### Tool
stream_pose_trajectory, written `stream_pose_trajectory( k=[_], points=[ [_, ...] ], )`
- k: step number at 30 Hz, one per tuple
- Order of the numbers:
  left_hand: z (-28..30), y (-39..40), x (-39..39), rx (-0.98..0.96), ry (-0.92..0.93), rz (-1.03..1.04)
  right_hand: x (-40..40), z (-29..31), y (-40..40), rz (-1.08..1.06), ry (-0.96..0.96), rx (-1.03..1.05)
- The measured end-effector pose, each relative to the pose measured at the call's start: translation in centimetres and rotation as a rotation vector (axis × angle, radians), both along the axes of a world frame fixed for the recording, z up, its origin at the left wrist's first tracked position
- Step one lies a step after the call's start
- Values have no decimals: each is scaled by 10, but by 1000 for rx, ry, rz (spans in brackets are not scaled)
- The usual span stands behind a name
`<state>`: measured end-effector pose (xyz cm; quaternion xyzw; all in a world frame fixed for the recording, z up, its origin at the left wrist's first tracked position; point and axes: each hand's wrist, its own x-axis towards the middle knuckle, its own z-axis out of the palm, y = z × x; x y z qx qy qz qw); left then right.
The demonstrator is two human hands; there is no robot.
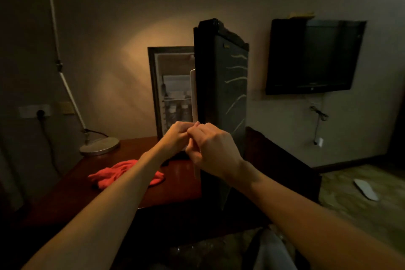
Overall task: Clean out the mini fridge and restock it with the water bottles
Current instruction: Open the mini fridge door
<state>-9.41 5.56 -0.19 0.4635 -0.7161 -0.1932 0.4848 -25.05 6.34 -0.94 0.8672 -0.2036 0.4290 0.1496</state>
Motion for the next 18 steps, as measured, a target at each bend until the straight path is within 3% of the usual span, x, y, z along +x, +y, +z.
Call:
stream_pose_trajectory(
  k=[7, 18],
  points=[
    [2, -21, -62, 60, -228, -84, -69, -10, 5, -146, -46, -4],
    [-8, -55, -120, 87, -36, -181, -152, -13, -18, -389, -140, -22]
  ],
)
